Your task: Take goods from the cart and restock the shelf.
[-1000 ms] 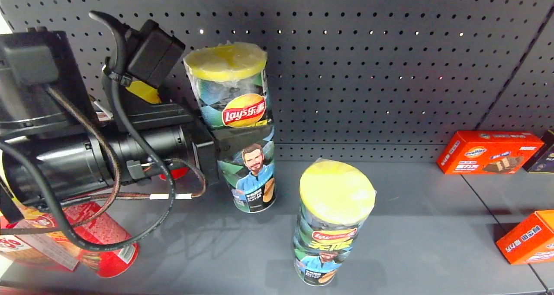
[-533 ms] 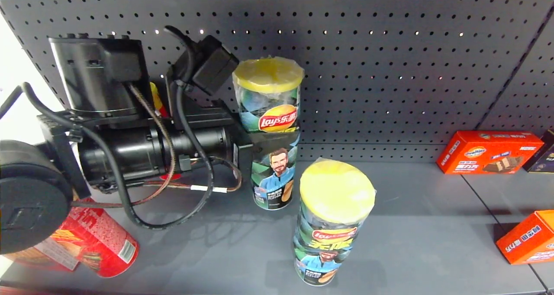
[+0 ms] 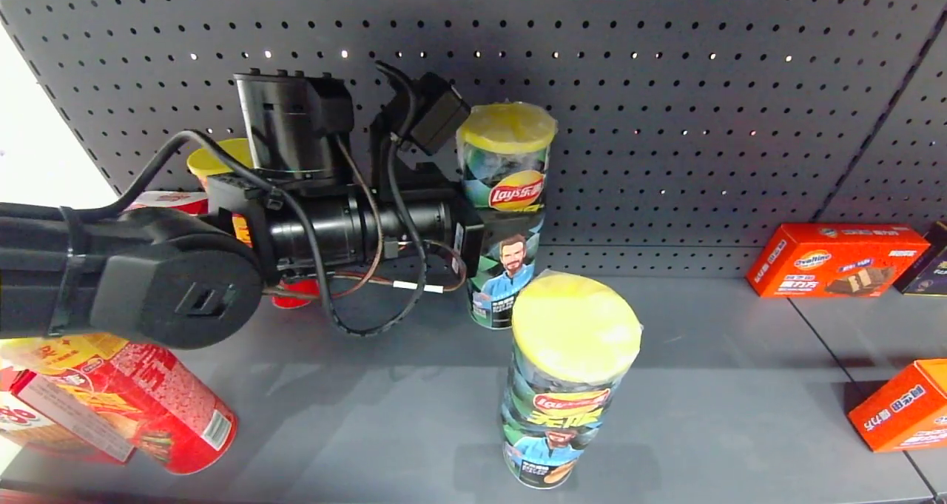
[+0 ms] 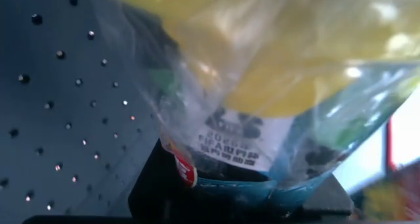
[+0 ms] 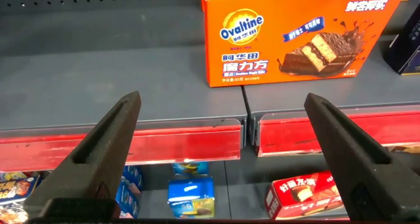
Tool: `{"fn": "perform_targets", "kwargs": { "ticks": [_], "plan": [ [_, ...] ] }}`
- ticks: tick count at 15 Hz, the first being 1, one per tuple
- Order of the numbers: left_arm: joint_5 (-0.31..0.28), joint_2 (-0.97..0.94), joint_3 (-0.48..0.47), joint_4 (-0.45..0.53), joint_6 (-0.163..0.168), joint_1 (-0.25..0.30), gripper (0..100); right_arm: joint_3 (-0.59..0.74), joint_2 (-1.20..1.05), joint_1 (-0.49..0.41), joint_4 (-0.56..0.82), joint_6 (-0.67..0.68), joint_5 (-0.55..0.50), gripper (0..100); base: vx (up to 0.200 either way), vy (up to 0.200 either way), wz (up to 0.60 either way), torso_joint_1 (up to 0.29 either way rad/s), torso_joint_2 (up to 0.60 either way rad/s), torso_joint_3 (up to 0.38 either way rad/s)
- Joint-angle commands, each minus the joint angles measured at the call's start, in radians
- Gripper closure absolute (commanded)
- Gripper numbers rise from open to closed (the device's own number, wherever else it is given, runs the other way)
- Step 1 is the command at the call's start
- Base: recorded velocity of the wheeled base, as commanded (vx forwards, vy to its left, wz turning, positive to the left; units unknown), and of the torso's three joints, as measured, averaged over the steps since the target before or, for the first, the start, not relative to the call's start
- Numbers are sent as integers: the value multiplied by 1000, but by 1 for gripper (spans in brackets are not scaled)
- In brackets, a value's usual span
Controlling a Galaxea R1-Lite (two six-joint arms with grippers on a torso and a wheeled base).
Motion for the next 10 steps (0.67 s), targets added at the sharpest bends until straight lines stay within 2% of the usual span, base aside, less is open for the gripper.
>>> {"fn": "perform_targets", "kwargs": {
  "ticks": [1,3,4,10],
  "plan": [
    [1,75,-55,-2,2,9,100,2,2,0,0,0,0,0,0,0,0,0,0,0],
    [1,117,-85,-2,38,24,100,0,2,0,0,0,0,0,0,0,0,0,0,0],
    [-1,130,-95,-2,45,29,100,2,2,0,0,0,0,0,0,0,0,0,0,0],
    [-13,225,-188,-5,47,44,100,0,2,0,0,0,0,0,0,0,0,0,0,0]
  ]
}}
